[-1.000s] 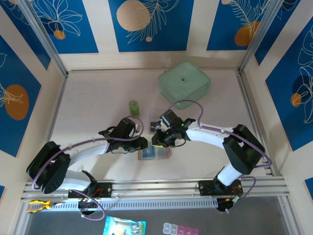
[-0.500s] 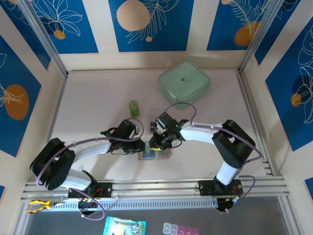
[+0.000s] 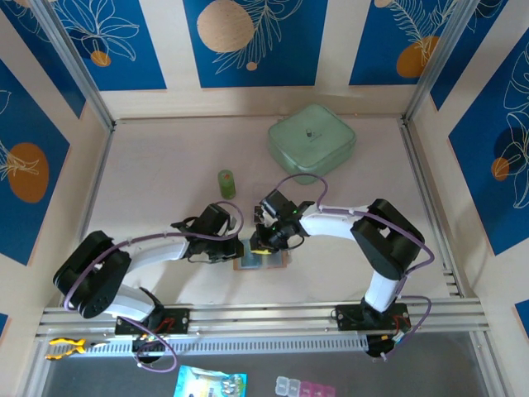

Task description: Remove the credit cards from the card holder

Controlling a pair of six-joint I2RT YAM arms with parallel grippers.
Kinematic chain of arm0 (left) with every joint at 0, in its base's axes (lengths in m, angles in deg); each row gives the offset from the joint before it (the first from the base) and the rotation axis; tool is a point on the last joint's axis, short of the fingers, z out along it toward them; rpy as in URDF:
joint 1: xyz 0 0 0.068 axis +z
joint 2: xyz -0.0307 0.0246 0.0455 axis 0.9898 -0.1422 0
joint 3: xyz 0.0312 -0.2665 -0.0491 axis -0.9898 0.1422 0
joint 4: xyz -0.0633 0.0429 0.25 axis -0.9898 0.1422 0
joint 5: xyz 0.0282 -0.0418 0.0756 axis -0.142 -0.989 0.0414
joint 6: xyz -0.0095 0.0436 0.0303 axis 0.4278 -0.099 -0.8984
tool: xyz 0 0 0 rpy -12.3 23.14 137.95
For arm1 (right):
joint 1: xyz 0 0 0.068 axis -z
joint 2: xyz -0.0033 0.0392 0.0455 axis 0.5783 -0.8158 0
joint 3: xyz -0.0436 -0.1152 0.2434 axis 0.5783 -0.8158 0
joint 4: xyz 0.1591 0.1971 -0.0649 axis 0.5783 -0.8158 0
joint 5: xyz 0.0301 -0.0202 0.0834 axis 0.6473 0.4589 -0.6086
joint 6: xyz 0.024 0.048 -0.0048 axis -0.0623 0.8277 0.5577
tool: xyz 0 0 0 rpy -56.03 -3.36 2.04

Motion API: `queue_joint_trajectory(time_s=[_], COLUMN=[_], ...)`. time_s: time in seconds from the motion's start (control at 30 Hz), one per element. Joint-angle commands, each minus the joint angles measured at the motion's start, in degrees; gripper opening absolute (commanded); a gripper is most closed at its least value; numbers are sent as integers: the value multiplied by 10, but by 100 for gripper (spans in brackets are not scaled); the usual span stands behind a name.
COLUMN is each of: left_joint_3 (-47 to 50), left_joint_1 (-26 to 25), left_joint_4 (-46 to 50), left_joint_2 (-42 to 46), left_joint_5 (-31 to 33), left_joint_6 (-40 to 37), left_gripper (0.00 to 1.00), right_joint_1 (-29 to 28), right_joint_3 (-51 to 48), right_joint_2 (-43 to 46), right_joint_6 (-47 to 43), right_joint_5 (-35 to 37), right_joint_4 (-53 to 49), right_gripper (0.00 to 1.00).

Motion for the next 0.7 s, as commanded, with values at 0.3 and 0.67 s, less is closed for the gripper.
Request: queue_joint_trajectory(time_s=[0.3,0.67], left_joint_3=[5,4], left_joint_1=[7,7], left_joint_4=[11,12], left_joint_2=[-9,-5], left_joint_5=[9,9], left_joint_6=[-16,-16], left_gripper=[12,12], right_joint_1=[-7,-11], right_joint_3=[22,19], right_joint_2=[-9,-13], right_joint_6=[-23,-18], right_joint_5=[24,22], right_joint_4=[-42,-35], right_gripper=[24,24])
